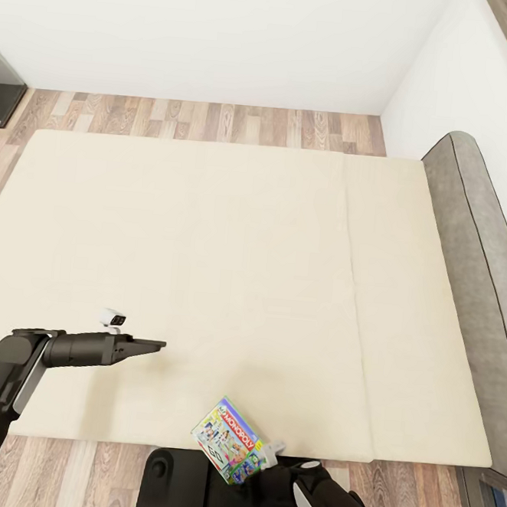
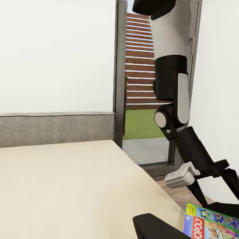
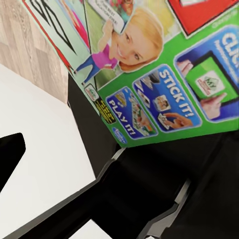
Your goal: Put all the toys in the child's room - the three board games (two on the bed and one on the table), the two jigsaw puzzles on the table, and the tennis ball on the table - inside the toy box on the table in the child's room.
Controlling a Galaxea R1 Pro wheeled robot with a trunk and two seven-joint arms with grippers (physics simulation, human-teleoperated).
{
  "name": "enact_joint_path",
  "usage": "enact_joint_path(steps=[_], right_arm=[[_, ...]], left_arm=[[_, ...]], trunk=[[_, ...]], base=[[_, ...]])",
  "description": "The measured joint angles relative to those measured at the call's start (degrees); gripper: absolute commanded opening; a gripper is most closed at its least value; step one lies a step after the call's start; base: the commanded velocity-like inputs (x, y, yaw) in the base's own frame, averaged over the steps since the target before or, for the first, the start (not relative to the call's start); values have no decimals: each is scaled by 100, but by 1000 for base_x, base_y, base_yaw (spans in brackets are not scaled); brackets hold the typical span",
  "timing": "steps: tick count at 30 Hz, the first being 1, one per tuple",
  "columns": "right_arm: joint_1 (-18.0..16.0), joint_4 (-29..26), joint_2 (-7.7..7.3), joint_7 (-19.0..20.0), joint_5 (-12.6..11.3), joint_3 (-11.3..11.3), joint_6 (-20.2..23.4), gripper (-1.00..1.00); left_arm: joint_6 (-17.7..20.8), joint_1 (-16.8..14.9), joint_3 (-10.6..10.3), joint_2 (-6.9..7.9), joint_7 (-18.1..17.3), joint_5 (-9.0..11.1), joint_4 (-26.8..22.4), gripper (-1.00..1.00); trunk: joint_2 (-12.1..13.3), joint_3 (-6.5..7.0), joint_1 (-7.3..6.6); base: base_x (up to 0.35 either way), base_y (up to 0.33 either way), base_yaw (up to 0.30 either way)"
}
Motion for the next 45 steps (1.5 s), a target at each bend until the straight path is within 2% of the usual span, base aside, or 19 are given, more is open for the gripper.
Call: enact_joint_path(steps=[5,30,45], right_arm=[[0,1,-4,-1,0,1,-140,100],[7,-16,43,2,4,35,-162,100],[-60,-238,84,-2,18,33,-213,100]], left_arm=[[0,0,1,0,0,0,0,100],[0,0,4,18,0,6,0,100],[0,0,0,14,0,-7,0,100]], trunk=[[0,0,0],[0,0,0],[0,0,0]], base=[[0,0,0],[0,0,0],[0,0,0]])
